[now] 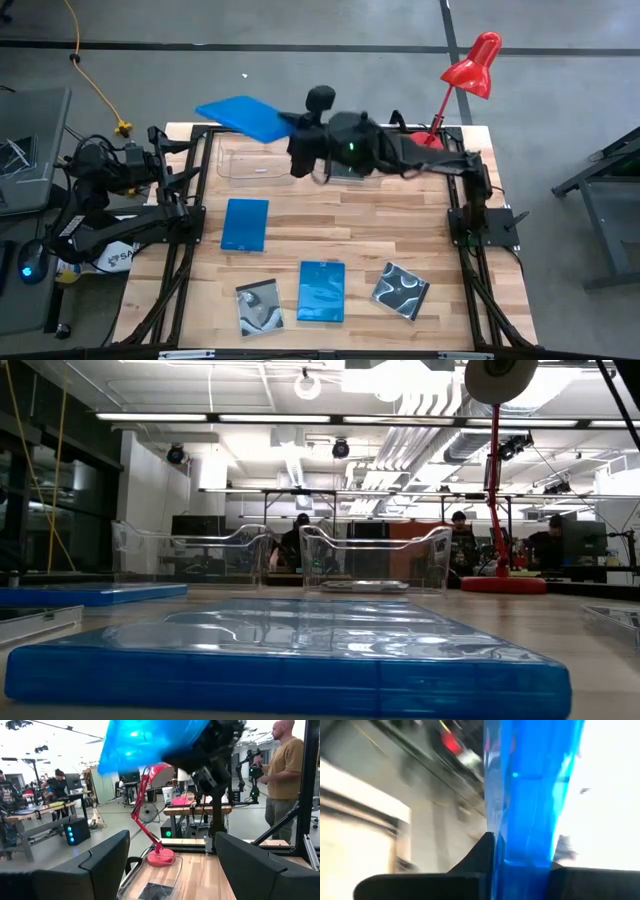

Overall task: Pick & place jewel cases by type
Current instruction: Put the top right blue CD case into the left transparent bin

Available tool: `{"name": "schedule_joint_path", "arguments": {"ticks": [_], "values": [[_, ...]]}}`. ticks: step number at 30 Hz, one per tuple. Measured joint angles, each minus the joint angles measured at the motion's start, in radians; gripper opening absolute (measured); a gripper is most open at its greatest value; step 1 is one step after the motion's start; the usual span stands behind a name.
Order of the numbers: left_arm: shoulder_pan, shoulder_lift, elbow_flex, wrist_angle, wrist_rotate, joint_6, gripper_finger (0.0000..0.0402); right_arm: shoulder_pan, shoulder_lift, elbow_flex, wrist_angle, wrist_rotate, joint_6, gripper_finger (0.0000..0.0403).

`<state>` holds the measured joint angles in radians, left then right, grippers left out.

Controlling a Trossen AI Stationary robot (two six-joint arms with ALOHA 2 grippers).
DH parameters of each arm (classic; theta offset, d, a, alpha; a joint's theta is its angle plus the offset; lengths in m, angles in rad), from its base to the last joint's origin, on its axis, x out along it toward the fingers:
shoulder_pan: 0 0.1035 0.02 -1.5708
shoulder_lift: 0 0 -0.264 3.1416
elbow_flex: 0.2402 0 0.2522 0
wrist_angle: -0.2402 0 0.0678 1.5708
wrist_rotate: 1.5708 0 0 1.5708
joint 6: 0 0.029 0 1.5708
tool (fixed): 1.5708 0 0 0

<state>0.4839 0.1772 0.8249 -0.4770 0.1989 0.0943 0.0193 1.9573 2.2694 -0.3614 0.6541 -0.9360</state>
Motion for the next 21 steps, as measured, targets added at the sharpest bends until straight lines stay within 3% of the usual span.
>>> {"name": "schedule_joint_path", "arguments": {"ticks": [3, 8, 16, 21], "values": [[0.000, 0.000, 0.000, -0.005, -0.005, -0.007, 0.0291, 0.036, 0.001, -0.054, 0.054, 0.210, -0.249, 0.0024], [0.000, 0.000, 0.000, -0.004, -0.008, -0.017, 0.0291, 0.047, 0.006, -0.171, 0.191, 0.406, -0.549, 0.0023], [0.000, 0.000, 0.000, -0.016, -0.011, -0.030, 0.0291, 0.088, 0.006, -0.329, 0.453, 0.431, -0.804, 0.0023], [0.000, 0.000, 0.000, -0.030, -0.018, -0.039, 0.0291, 0.104, 0.006, -0.333, 0.480, 0.435, -0.828, 0.0023]]}}
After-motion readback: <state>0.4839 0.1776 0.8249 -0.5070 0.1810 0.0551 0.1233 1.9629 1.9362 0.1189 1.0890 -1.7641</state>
